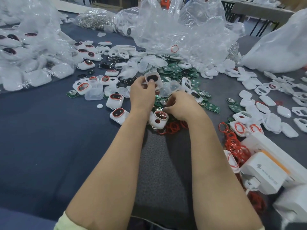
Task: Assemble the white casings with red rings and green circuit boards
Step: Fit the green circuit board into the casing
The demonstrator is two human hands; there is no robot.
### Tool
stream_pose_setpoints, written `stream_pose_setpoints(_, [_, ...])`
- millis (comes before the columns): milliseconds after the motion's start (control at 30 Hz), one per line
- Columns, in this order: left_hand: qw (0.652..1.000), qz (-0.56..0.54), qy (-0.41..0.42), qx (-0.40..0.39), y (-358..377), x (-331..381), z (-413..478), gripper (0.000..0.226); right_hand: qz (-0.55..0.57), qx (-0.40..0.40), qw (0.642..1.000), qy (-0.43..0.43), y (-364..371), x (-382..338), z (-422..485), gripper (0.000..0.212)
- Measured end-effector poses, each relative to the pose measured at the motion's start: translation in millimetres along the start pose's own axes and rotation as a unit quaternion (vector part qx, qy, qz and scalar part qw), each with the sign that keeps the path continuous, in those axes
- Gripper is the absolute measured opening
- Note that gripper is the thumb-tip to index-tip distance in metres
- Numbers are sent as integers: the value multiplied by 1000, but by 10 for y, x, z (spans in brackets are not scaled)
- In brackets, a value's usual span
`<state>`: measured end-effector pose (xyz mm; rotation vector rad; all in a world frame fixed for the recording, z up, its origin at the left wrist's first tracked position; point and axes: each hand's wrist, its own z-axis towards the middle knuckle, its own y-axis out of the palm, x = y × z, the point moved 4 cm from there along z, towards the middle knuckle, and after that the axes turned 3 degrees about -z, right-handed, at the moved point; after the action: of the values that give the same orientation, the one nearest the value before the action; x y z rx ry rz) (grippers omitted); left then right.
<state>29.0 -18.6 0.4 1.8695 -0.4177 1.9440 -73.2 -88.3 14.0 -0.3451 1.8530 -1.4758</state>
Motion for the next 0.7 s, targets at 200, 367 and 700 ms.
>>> stream_pose_setpoints(200, [1000,-6,-7,-3,-5,-1,-2,17,-37,-17,999,4,3,-3,14,33])
stream_pose_setpoints(367, [1000,-7,-4,-10,-8,-8,-12,12,-12,3,1000,18,20,19,34,23])
stream_pose_setpoints(700, [1000,1,-6,-15,6,-2,-38,14,123,136,983,19,-11,49,79,19])
